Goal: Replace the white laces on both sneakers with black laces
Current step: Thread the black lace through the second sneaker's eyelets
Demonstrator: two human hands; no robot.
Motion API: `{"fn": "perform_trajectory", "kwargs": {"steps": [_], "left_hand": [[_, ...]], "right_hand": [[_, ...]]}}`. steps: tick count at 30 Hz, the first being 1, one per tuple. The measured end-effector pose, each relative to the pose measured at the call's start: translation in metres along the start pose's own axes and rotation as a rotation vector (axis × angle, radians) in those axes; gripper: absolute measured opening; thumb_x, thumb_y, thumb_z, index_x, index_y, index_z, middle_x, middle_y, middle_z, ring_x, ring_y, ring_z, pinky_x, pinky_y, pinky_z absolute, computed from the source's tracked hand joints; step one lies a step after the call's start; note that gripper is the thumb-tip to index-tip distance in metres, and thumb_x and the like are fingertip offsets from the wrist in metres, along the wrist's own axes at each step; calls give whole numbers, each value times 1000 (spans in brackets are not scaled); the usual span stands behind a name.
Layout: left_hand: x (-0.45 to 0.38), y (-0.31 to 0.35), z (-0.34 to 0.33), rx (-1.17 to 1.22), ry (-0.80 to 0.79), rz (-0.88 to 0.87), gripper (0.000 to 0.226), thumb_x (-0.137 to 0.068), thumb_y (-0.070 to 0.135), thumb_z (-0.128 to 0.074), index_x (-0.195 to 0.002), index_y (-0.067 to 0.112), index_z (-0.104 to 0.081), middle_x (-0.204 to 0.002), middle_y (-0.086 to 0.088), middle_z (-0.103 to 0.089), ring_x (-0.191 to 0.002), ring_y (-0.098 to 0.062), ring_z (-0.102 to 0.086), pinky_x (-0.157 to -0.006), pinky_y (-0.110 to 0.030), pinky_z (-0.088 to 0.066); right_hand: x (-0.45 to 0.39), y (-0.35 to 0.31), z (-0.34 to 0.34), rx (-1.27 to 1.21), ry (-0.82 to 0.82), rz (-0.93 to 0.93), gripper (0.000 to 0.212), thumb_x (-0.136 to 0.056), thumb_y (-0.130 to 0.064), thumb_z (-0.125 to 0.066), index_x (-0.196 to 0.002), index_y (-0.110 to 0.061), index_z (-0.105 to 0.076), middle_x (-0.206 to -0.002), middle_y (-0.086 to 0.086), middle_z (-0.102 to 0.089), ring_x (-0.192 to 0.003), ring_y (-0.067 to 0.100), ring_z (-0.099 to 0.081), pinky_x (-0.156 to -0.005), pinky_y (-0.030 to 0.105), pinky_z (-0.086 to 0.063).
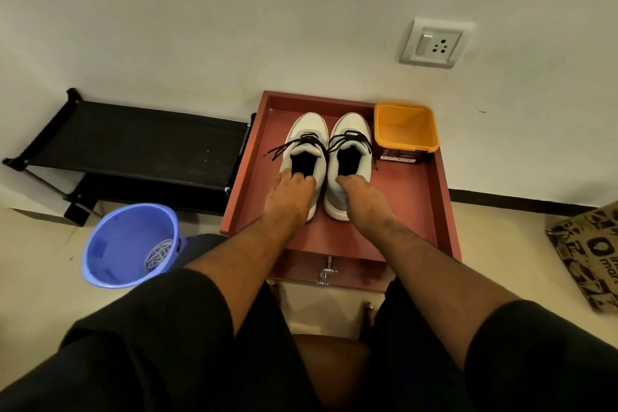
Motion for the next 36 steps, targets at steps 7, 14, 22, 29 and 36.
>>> {"fn": "perform_trajectory", "kwargs": {"steps": [7, 14, 22, 29, 36], "left_hand": [[-45, -10, 12, -147, -154, -224, 26, -94, 12, -49, -118, 8, -57, -119, -12, -63, -115, -31, -53, -98, -35, -36], [-74, -17, 1, -166, -521, -325, 31, -88, 19, -63, -118, 10, -60, -116, -7, -64, -106, -23, -61, -79, -26, -43], [-85, -22, -21, -217, -483, -502, 22, -90, 12, -51, -108, 9, -62, -100, -8, -69, -89, -26, -67, -68, -32, -46], [-61, -20, 62, -158, -578, -357, 32, -78, 9, -66, -110, 7, -68, -90, -15, -71, -77, -33, -68, -66, -38, -55], [13, -67, 160, 130, -605, -104, 28, -97, 16, -45, -121, 13, -59, -121, -10, -60, -113, -30, -53, -94, -36, -40]], "right_hand": [[-37, -17, 7, 217, -201, -125, 30, -94, -1, -43, -122, 1, -54, -124, 20, -55, -117, 37, -52, -92, 41, -44], [-70, -2, -18, 316, -365, -161, 33, -90, -3, -45, -121, -4, -55, -122, 16, -59, -122, 34, -49, -116, 48, -22], [-76, 4, -25, 347, -497, -83, 30, -86, -5, -51, -116, -10, -55, -106, 10, -67, -106, 29, -61, -118, 40, -17], [-66, -17, 27, 203, -635, -173, 34, -90, -5, -41, -122, -10, -53, -112, 14, -68, -111, 29, -61, -119, 33, -15], [-34, -126, 124, 188, -668, -58, 29, -92, -6, -43, -120, -9, -51, -118, 14, -64, -120, 32, -52, -112, 34, -25]]}}
Point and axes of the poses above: each hand's wrist, its own x-axis away from the middle knuckle, its own z-axis out of the back of the hand, y = z × x, the point moved 5 cm from there along -x, towards the middle knuckle
